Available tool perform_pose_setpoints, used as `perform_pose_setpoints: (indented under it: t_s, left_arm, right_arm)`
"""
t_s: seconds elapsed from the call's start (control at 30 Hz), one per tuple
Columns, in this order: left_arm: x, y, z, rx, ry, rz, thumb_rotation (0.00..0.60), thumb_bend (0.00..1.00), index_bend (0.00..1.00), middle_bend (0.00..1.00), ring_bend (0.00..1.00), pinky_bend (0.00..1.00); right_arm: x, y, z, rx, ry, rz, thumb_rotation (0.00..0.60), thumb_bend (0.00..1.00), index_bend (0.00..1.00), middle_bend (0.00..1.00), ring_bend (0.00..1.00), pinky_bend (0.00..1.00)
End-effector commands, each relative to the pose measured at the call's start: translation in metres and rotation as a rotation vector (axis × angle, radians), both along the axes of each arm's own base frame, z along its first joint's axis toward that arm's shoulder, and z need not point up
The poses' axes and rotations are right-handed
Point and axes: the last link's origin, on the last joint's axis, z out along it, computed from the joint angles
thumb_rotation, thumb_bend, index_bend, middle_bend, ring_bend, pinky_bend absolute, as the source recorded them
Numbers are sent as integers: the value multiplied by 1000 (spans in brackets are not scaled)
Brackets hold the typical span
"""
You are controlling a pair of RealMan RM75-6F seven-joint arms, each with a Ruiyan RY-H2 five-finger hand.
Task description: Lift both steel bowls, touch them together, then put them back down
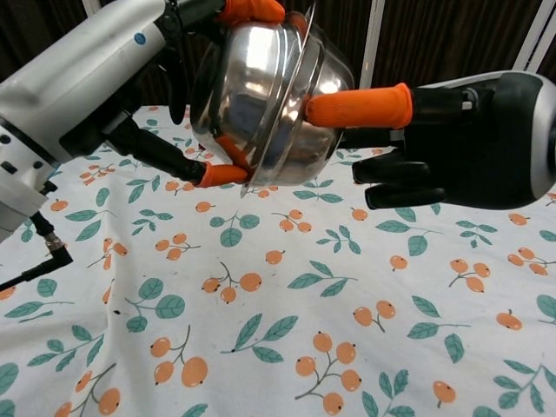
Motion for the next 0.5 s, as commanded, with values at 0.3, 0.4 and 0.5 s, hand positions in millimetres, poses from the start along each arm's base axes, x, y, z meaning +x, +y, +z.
perform_pose_setpoints:
  t_s: [0.3, 0.4, 0.5]
  left_arm:
    - [0, -7, 12, 26, -9, -18, 600, 354, 382, 523, 432, 592]
    - [-4, -10, 19, -2, -16, 1, 600, 354, 381, 523, 432, 592]
    - [-9, -11, 28, -32, -16, 32, 600, 356, 380, 522, 432, 592]
  right_arm:
    - [-8, -5, 7, -46, 33, -26, 600, 351, 932, 864, 921, 1000]
    - [-18, -12, 10, -74, 67, -31, 600, 351, 932, 864, 921, 1000]
    - [-33, -23, 18, -156, 118, -40, 600, 351, 932, 864, 921, 1000]
